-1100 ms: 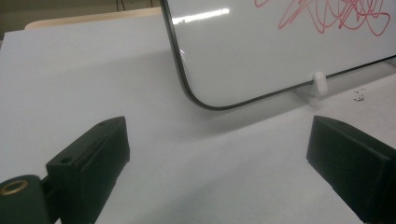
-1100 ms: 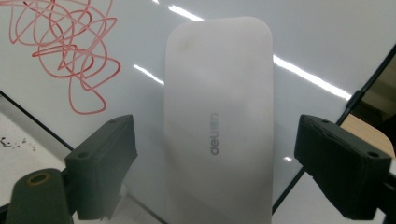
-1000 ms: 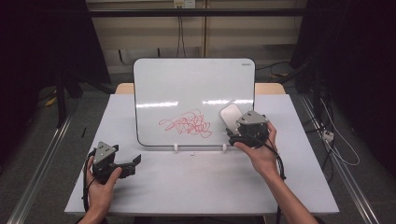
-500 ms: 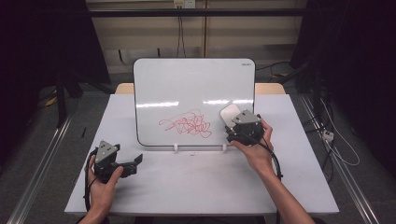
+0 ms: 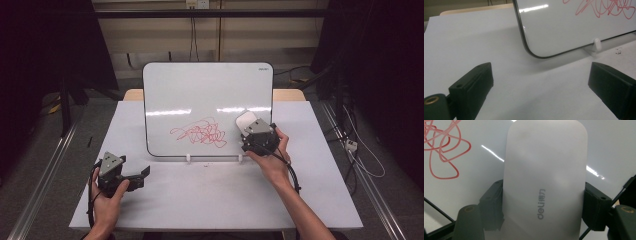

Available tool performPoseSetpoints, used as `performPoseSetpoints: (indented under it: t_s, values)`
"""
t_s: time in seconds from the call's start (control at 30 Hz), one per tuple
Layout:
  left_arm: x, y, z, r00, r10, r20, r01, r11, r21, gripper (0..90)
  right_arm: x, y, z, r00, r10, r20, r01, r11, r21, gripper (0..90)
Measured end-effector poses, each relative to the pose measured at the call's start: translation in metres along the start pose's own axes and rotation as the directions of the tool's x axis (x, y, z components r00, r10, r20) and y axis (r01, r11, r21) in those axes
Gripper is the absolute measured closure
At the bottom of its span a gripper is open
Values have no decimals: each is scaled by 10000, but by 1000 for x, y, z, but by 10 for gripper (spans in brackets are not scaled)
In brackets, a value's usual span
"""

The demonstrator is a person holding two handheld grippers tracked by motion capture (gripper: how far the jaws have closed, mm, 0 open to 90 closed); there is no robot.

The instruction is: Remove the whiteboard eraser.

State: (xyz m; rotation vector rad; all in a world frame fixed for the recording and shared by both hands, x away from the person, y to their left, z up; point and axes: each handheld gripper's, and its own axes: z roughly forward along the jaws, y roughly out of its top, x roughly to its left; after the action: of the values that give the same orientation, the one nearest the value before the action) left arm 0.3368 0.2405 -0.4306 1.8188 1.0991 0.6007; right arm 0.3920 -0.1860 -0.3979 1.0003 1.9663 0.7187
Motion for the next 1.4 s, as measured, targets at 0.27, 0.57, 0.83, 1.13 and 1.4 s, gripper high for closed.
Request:
performPoseSetpoints:
  t_s: [0.27,0.57,0.83,1.13,1.4]
  values:
    - [-1,0,-2,10000,69,16,-69,10000,7,59,0,1,0,9998,212,-14,-212,9997,86,313]
    - [0,-1,-5,10000,21,-84,-21,10000,2,58,-4,0,-2,9976,625,-302,-628,9980,-71,317]
    - [-1,-1,-4,9999,138,-62,-138,9999,69,59,-11,-1,-5,9903,1190,-717,-1210,9924,-237,317]
    - [0,-1,-3,10000,19,-33,-19,10000,22,59,-12,2,-18,9882,1233,-907,-1304,9884,-772,317]
    - [0,-3,0,10000,-38,58,38,9999,142,59,-11,2,-25,9876,1172,-1040,-1278,9866,-1018,317]
